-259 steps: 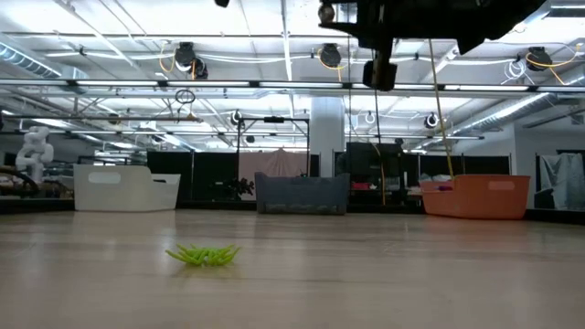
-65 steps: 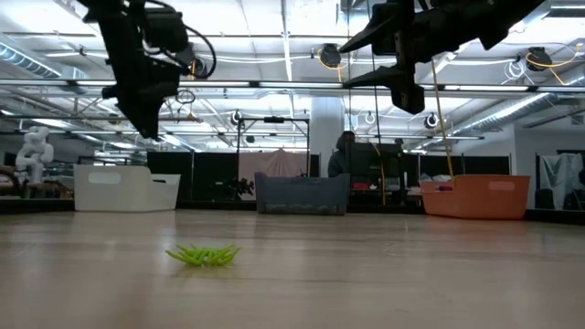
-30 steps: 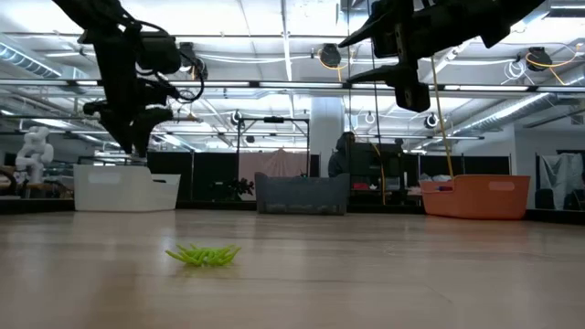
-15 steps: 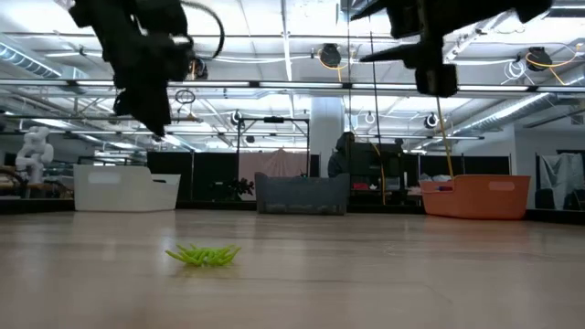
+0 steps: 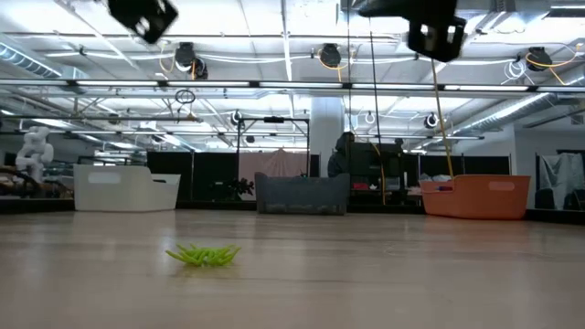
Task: Sort Halloween decoration
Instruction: Put the green toy spider into the orange bin
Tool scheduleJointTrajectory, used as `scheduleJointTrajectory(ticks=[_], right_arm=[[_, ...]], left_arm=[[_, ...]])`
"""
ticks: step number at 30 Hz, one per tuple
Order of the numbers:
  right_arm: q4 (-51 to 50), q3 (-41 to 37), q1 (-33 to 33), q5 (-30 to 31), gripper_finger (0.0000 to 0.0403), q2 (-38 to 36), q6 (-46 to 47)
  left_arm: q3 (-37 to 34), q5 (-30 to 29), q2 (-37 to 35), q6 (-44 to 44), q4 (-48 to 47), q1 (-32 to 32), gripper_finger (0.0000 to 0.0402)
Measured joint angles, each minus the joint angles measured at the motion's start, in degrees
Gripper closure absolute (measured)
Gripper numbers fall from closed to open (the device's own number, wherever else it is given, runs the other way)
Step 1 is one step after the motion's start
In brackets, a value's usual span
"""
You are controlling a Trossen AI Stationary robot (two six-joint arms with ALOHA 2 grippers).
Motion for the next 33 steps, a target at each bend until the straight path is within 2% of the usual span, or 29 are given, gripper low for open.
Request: scheduleJointTrajectory(ticks=[2,5,10,13,17,23,29,33], right_arm=[[0.0,3.3,0.7,-0.1,0.022,3.8,-4.8],[-0.1,7.9,1.1,-0.2,0.022,9.3,-7.1],[-0.5,15.4,1.2,-7.0,0.022,18.1,-9.0],[-2.7,19.6,1.6,-10.2,0.022,22.8,-10.6],[-8.5,23.8,1.8,-10.7,0.022,27.8,-13.2],[-10.7,25.2,1.6,-10.1,0.022,30.9,-17.5],[-8.7,25.2,0.9,-6.6,0.0225,34.2,-22.3],[-4.1,25.2,-0.1,-12.4,0.0244,37.3,-23.9]], left_arm=[[0.0,-2.5,0.0,2.2,1.5,-3.6,0.0227],[0.0,-6.0,0.0,-0.1,2.1,-7.2,0.0228],[0.0,-6.3,0.5,-5.2,1.8,-10.7,0.0229],[0.0,-6.6,1.4,-5.4,1.7,-12.0,0.0229],[0.0,-6.7,3.5,-5.4,1.7,-12.5,0.0229],[0.0,-6.7,6.6,-5.7,1.9,-12.6,0.0229],[0.0,-6.7,8.2,-7.8,2.1,-12.6,0.0229],[0.0,-7.5,8.3,-8.6,2.1,-12.6,0.0229]])
